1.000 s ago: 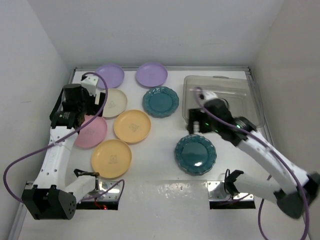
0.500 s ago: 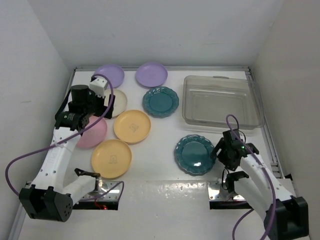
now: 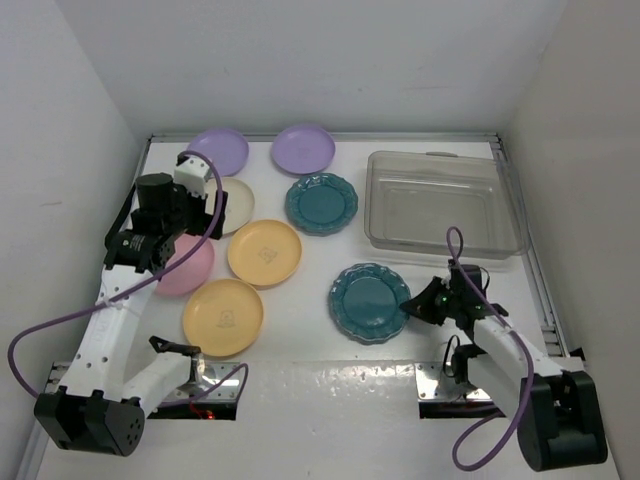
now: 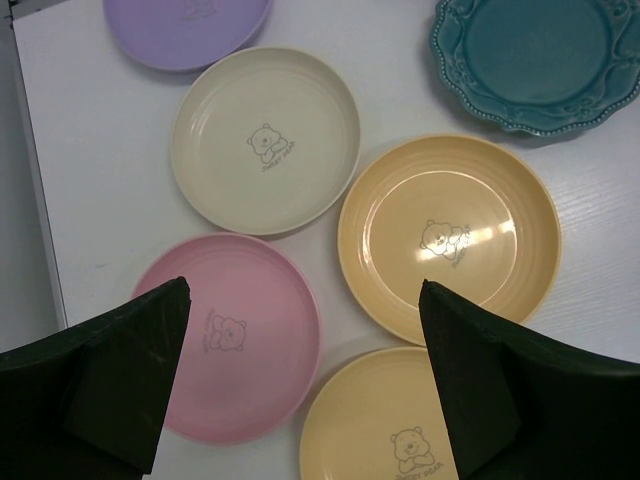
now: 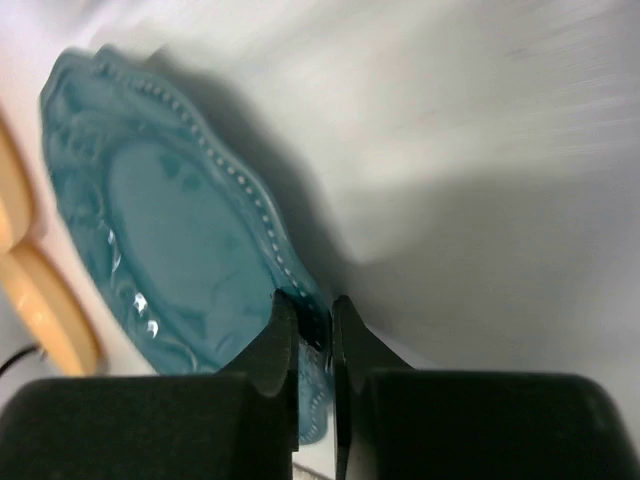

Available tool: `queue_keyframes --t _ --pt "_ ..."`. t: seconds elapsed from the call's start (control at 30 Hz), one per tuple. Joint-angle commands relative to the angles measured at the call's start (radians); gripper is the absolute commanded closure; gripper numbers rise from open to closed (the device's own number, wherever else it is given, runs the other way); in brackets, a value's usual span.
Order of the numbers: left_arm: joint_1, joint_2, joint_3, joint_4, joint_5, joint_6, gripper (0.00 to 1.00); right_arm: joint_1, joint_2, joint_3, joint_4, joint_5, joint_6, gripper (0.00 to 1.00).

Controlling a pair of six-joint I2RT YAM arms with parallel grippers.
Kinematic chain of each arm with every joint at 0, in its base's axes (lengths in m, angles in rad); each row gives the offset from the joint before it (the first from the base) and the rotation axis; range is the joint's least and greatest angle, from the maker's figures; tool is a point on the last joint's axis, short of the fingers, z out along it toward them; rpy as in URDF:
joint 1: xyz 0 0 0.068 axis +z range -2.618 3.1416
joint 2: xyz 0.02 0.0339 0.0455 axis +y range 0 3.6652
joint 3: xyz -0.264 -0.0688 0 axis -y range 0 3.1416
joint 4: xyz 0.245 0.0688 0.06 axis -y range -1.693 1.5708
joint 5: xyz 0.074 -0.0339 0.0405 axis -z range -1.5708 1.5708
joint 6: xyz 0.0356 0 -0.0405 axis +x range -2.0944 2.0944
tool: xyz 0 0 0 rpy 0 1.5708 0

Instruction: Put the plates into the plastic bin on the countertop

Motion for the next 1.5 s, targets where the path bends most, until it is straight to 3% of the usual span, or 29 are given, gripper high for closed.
queue_keyframes --t 0.0,0.17,0.33,0.5,0.67,0.97,1.17,1.27,1.3,1.47 --pt "-0.011 -0.025 0.008 0.006 -0.013 -0.003 0.03 0.016 0.008 -0.108 0.011 -0.093 -0.055 1.0" --pt "-0.002 -0.025 0.008 0.006 -0.013 -0.003 0.03 0.148 -0.102 -0.099 0.019 -0.179 -0.143 1.0" --pt "0.009 -0.016 0.026 0.006 -0.013 -0.003 0.03 0.246 -0.201 0.073 0.068 -0.175 -0.091 1.0" --pt "0.018 -0.007 0.037 -0.003 -0.022 0.006 0.03 0.338 -0.127 0.231 0.077 -0.211 -0.036 1.0" --pt "0.018 0.012 0.046 -0.003 -0.022 0.006 0.03 0.418 -0.012 0.429 0.132 -0.144 0.023 1.0" --pt "0.027 0.012 0.046 -0.003 -0.032 0.006 0.03 0.387 0.182 0.694 0.267 -0.124 0.096 1.0" --pt "0.027 0.012 0.046 -0.012 -0.032 0.015 0.03 0.13 0.264 0.851 0.347 -0.125 0.161 1.0" --pt "0.027 0.003 0.046 -0.012 -0.041 0.015 0.03 -0.068 0.264 0.823 0.355 -0.145 0.17 1.0" --pt "0.027 0.003 0.036 -0.022 -0.041 0.027 0.03 -0.193 0.256 0.805 0.356 -0.156 0.17 1.0" --pt "0.027 -0.007 0.014 -0.022 -0.061 0.036 0.03 -0.378 0.279 0.745 0.283 -0.191 0.093 1.0"
